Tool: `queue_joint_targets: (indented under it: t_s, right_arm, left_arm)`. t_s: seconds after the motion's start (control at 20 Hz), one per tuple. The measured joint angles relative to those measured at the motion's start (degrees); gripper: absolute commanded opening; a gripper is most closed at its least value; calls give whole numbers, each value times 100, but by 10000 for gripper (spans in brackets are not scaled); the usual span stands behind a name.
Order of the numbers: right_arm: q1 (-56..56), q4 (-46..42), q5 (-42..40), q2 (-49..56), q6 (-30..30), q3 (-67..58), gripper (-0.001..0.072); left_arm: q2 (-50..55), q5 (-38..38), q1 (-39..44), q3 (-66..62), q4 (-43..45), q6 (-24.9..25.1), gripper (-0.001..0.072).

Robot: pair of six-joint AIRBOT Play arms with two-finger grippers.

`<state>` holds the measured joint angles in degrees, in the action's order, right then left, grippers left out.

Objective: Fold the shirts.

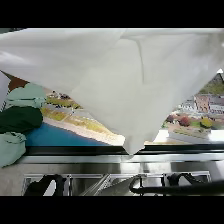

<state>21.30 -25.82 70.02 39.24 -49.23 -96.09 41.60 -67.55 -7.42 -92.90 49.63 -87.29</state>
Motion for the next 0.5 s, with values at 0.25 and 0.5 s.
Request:
queue_joint_targets:
  t_s: [0.25, 0.5]
  right_arm:
    - [-603, 153, 195, 1600, 179, 179, 24]
    - [-1403, -352, 7, 3434, 87, 317, 98]
  left_arm:
    - [1825, -168, 612, -42, 208, -61, 16]
    - [4214, 74, 1370, -57, 505, 138, 59]
